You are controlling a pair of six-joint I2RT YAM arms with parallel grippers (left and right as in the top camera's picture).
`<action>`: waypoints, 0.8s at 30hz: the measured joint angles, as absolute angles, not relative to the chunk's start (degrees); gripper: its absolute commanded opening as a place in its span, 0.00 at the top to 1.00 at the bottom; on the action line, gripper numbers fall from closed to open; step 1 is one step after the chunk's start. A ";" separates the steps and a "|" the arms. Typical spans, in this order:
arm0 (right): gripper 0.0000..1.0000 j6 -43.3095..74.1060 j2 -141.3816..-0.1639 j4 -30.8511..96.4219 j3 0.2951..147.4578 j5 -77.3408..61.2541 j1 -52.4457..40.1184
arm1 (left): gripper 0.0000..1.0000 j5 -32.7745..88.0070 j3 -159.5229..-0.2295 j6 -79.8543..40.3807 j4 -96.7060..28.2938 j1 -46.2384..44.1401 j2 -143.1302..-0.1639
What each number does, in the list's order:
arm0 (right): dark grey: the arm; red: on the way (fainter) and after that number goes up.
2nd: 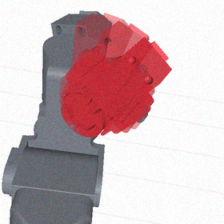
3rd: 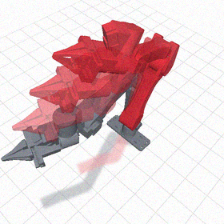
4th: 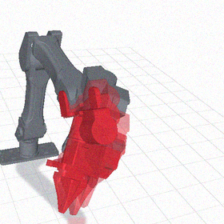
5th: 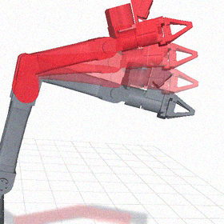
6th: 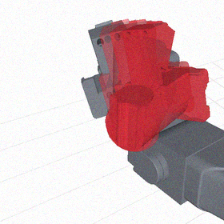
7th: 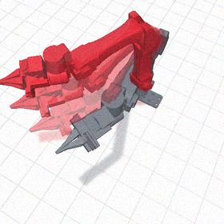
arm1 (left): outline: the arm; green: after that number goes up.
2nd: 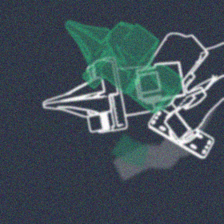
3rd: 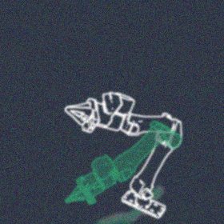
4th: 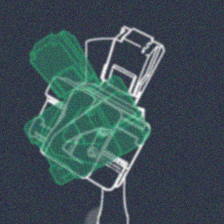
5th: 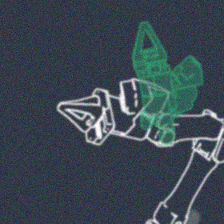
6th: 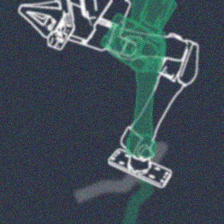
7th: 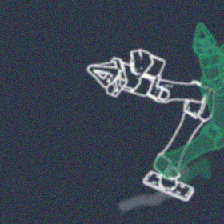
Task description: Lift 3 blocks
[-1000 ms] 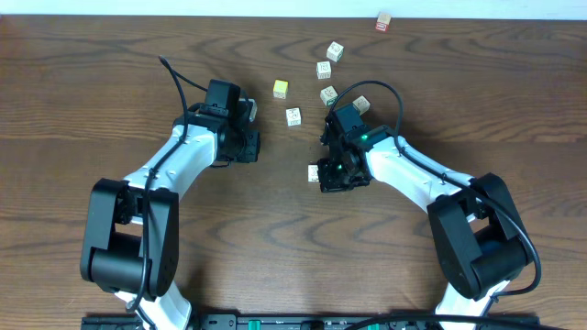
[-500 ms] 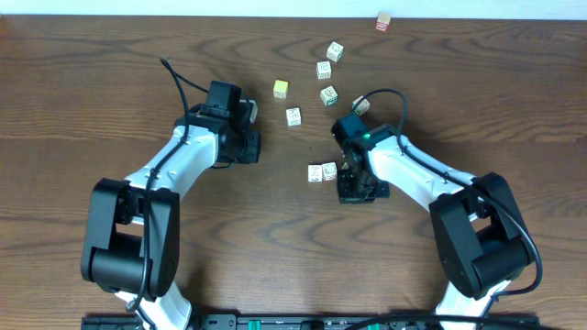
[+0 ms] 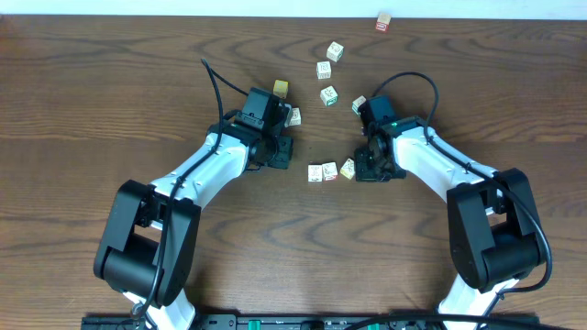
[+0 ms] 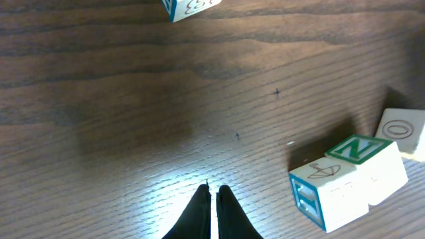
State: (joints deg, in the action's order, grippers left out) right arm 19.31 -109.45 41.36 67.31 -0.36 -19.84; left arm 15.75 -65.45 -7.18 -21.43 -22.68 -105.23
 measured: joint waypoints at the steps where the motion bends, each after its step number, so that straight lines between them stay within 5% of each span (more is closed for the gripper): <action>1: 0.99 18.72 -109.45 40.95 67.31 -0.73 -19.84 | 0.93 15.75 -65.45 -7.33 -21.37 -22.68 -105.23; 24: 0.99 11.44 -109.45 33.26 67.31 -5.17 -19.86 | 0.92 15.73 -65.45 -7.92 -21.61 -22.61 -105.23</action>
State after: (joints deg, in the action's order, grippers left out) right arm 11.44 -109.45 33.26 67.31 -5.17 -19.86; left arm 15.73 -65.45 -7.92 -21.61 -22.61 -105.23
